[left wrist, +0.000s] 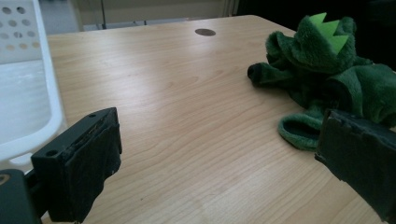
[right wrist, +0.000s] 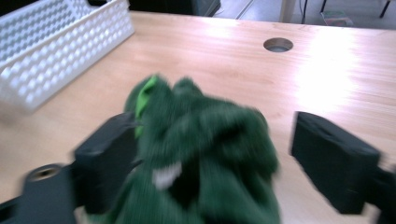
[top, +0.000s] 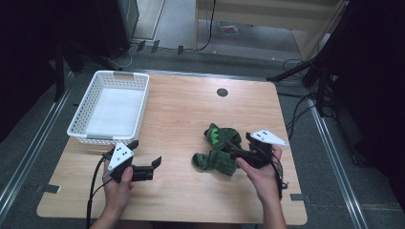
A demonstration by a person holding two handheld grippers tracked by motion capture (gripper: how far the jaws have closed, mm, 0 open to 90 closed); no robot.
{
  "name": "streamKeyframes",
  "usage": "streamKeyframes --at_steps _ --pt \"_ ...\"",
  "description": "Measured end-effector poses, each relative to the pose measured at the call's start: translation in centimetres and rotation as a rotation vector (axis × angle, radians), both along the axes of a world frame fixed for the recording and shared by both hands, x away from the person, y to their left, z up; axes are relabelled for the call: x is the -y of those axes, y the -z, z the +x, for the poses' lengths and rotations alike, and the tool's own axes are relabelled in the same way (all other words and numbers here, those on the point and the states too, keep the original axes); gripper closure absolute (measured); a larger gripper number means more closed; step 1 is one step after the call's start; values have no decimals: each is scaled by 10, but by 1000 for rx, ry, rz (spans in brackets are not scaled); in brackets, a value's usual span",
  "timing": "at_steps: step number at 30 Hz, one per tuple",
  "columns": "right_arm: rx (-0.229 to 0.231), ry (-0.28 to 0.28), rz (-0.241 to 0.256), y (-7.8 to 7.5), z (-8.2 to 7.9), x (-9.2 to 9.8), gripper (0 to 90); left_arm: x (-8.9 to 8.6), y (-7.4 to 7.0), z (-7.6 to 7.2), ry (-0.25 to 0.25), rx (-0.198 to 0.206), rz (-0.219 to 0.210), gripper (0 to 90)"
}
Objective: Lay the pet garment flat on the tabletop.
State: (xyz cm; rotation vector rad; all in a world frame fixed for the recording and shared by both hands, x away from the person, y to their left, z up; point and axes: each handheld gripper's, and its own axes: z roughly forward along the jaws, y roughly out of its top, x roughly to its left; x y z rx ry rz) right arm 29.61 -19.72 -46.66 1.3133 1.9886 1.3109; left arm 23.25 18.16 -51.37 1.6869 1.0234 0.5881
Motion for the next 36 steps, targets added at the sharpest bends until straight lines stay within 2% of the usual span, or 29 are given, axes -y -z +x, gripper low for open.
streamKeyframes --at_steps 1,2,3,4,5,6,7,8,9,10,14,15,16,19,20,21,22,23,24,25,27,28,29,30,31,32,34,35,36 --pt "-11 7 16 5 8 -6 110 2 1 0 4 -3 4 4" --pt "-69 18 10 20 24 -18 97 3 2 0 9 -6 8 4" --pt "-69 18 10 20 24 -18 97 5 4 1 15 -12 11 4" --pt "-138 14 -19 36 33 -27 137 8 7 1 24 -26 19 4" --pt "-162 32 -45 42 35 -31 208 8 7 1 24 -26 19 4" --pt "-162 32 -45 42 35 -31 208 9 8 1 32 -30 24 4" --pt "-163 58 -66 47 34 -32 337 11 8 1 34 -35 26 4" --pt "-164 69 -63 50 32 -33 455 12 9 0 40 -38 27 4" --pt "-170 57 -36 52 30 -31 576 13 9 0 46 -42 29 4" --pt "-167 -6 43 53 25 -29 712 14 10 -1 51 -46 31 4" --pt "-132 -152 59 48 9 -39 746 18 12 -2 80 -62 42 4" --pt "-132 -152 59 48 9 -39 746 19 12 -3 87 -67 42 4" --pt "-135 -199 85 45 5 -43 746 19 12 -3 90 -70 46 4" --pt "-142 -360 189 37 -8 -53 742 18 11 -3 105 -76 55 4" --pt "-155 -446 284 28 -16 -56 730 17 10 -3 109 -76 49 4" --pt "-171 -462 337 24 -19 -56 723 16 9 -3 111 -71 43 4" --pt "-171 -462 337 24 -19 -56 723 14 8 -4 111 -68 37 4" --pt "-192 -468 386 22 -19 -54 720 13 7 -3 111 -67 28 4" --pt "-243 -456 460 23 -17 -49 666 11 6 -3 109 -69 18 4" --pt "-251 -398 441 25 -15 -46 595 11 6 -3 109 -69 18 4" --pt "-253 -205 331 29 -10 -40 477 11 7 -2 115 -82 18 4" --pt "-253 -205 331 29 -10 -40 477 12 8 -1 118 -87 25 4" --pt "-219 -71 292 32 -8 -30 437 13 9 -1 122 -92 31 4" --pt "-219 -71 292 32 -8 -30 437 14 10 -1 130 -98 35 4" --pt "-191 -35 282 30 -8 -26 435 16 11 -1 133 -105 34 4" --pt "-135 5 231 25 -11 -21 438 18 12 0 142 -114 41 4" --pt "-124 -11 214 22 -13 -20 438 19 13 0 145 -119 41 5" --pt "-122 -41 215 21 -14 -21 439 19 14 1 143 -123 46 4" --pt "-124 -119 208 23 -16 -25 451 20 14 1 145 -127 45 4"
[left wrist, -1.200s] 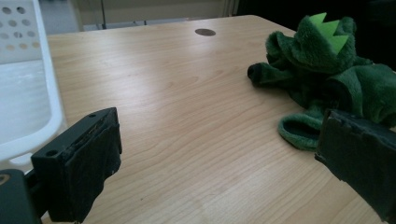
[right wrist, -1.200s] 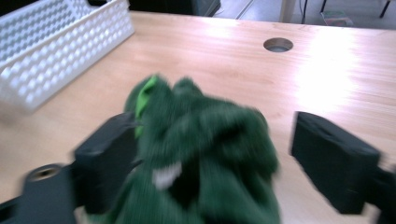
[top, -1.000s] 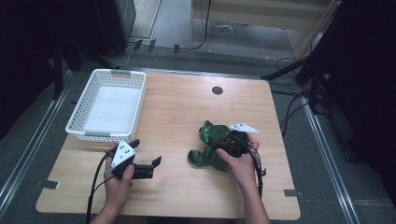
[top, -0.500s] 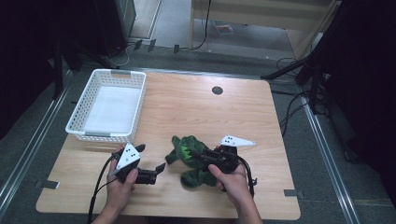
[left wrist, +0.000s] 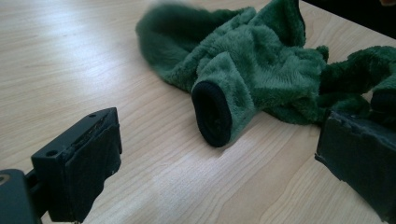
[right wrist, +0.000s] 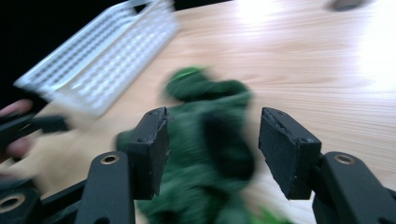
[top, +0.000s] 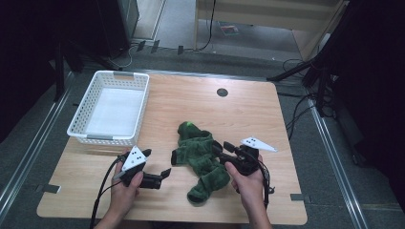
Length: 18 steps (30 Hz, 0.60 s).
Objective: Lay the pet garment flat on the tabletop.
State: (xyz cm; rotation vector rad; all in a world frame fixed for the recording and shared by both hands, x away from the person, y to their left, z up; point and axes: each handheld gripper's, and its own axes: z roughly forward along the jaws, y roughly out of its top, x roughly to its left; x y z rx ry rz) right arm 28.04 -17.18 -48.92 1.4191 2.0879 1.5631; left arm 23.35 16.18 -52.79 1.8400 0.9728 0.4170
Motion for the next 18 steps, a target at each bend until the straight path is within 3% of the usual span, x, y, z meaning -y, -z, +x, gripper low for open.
streamKeyframes --at_steps 2,7,9,10,14,16,18 --pt "-4 -31 -21 3 -1 -5 457 0 1 1 2 -9 0 4" --pt "-55 -129 -206 34 -2 -31 592 0 1 2 3 -24 -2 4" --pt "-91 -158 -246 44 -6 -38 618 -1 2 3 -3 -28 0 5" --pt "-124 -190 -258 50 -11 -45 621 -2 1 3 -5 -32 -3 4" --pt "-157 -235 -251 52 -21 -54 612 -5 1 5 -21 -44 -13 5" --pt "-159 -298 -262 50 -28 -60 580 -6 1 7 -40 -58 -14 5" --pt "-120 -402 -230 33 -36 -66 496 -6 1 9 -70 -67 -11 62"
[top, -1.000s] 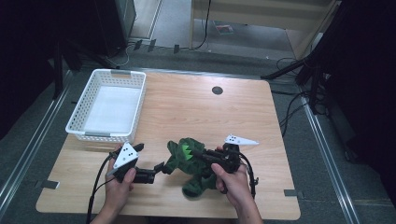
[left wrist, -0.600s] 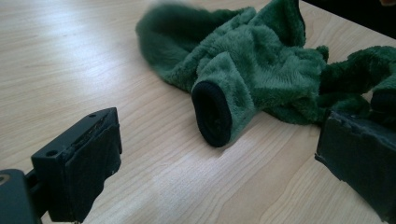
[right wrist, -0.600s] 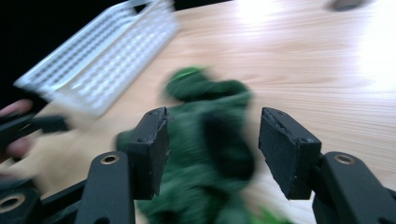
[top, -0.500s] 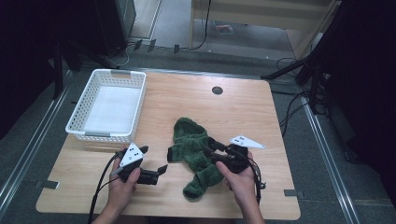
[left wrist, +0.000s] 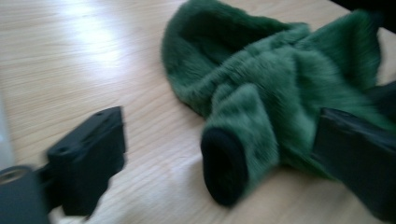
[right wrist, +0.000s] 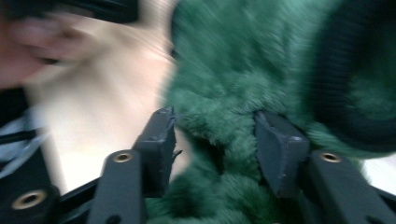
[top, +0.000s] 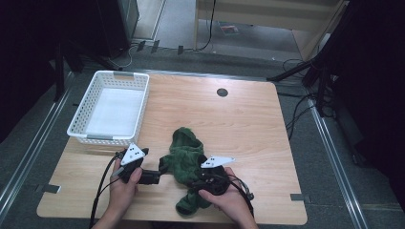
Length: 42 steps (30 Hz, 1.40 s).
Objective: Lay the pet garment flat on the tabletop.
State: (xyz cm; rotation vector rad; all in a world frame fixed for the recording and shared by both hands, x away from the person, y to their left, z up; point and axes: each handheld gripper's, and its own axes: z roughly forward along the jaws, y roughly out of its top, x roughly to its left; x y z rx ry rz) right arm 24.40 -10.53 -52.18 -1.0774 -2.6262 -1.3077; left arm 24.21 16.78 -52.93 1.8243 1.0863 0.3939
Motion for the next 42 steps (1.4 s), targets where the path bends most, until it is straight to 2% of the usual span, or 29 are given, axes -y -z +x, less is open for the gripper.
streamKeyframes --at_steps 1,2,3,4,5,6,7,9,11,12,14,16,18,20,22,23,25,28,30,31,32,33,34,35,36,39,40,41,42 --pt "0 0 0 0 0 0 496 1 0 1 -21 -3 7 62" --pt "15 -25 20 -10 -2 1 487 1 1 2 -31 -11 11 87" --pt "61 -52 79 -32 -3 7 473 2 2 2 -32 -23 7 89" --pt "61 -52 79 -32 -3 7 473 2 2 3 -30 -38 11 89" --pt "93 -37 112 -42 -3 11 473 4 3 4 -39 -48 13 95" --pt "161 38 167 -51 2 18 473 7 4 4 -57 -54 28 170" --pt "161 38 167 -51 2 18 473 9 6 5 -59 -57 49 170" --pt "210 146 180 -47 11 19 475 13 8 7 -52 -74 40 181" --pt "219 200 172 -35 20 16 508 15 10 8 -49 -94 15 310" --pt "234 231 118 -20 26 10 545 16 11 8 -41 -95 15 524" --pt "200 230 65 -5 31 7 623 18 13 8 -10 -92 21 662" --pt "175 230 33 1 33 7 657 18 15 9 11 -107 44 722" --pt "93 223 -34 14 33 12 733 17 18 10 51 -142 39 804" --pt "41 207 -26 17 31 18 752 18 20 10 99 -169 46 811" --pt "21 179 -36 16 27 23 755 21 19 6 157 -167 73 810" --pt "21 179 -36 16 27 23 755 21 19 6 157 -167 73 809" --pt "3 141 -76 12 22 28 720 22 18 4 203 -176 77 799" --pt "8 109 -95 7 20 30 635 21 17 4 202 -183 59 735" --pt "26 88 -56 -4 21 34 550 19 16 5 190 -185 30 615" --pt "46 92 32 -18 25 38 515 18 15 6 180 -186 14 505" --pt "46 92 32 -18 25 38 515 17 14 7 172 -189 -1 505" --pt "60 108 72 -25 28 39 501 16 14 9 167 -190 -15 483" --pt "94 163 92 -34 36 36 474 15 14 10 161 -193 -33 456" --pt "94 163 92 -34 36 36 474 14 14 11 154 -199 -53 456" --pt "113 207 79 -34 45 28 452 13 14 12 143 -201 -69 440" --pt "120 212 37 -26 54 15 430 13 14 12 135 -194 -66 434" --pt "126 210 -7 -18 58 8 427 13 14 13 131 -192 -61 429" --pt "152 221 -126 -2 62 -3 437 12 15 13 128 -193 -62 425" --pt "152 221 -126 -2 62 -3 437 12 15 14 118 -198 -64 425"
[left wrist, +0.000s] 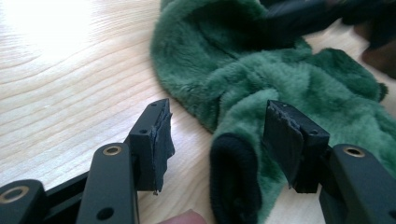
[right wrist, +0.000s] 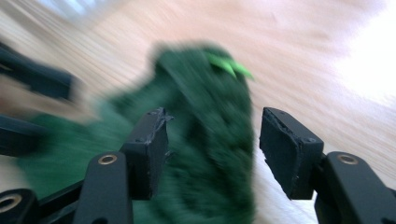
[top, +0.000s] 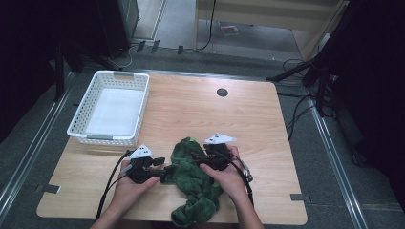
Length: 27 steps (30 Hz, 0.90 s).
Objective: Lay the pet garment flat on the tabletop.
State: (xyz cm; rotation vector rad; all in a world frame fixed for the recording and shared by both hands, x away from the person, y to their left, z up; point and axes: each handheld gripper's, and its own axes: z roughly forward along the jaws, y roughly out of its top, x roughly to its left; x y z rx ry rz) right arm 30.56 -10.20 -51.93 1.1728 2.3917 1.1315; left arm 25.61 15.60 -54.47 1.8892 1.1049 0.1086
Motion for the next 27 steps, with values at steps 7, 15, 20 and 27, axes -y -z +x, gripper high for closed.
streamKeyframes --at_steps 7,15,20,27 --pt "-5 88 12 21 8 21 789 1 -2 15 -143 19 17 421" --pt "68 53 103 8 5 41 834 29 -8 29 -153 64 91 427" --pt "74 38 74 8 1 43 779 47 -4 47 -174 11 134 445" --pt "75 41 38 18 -1 49 870 60 -1 52 -175 54 243 635"
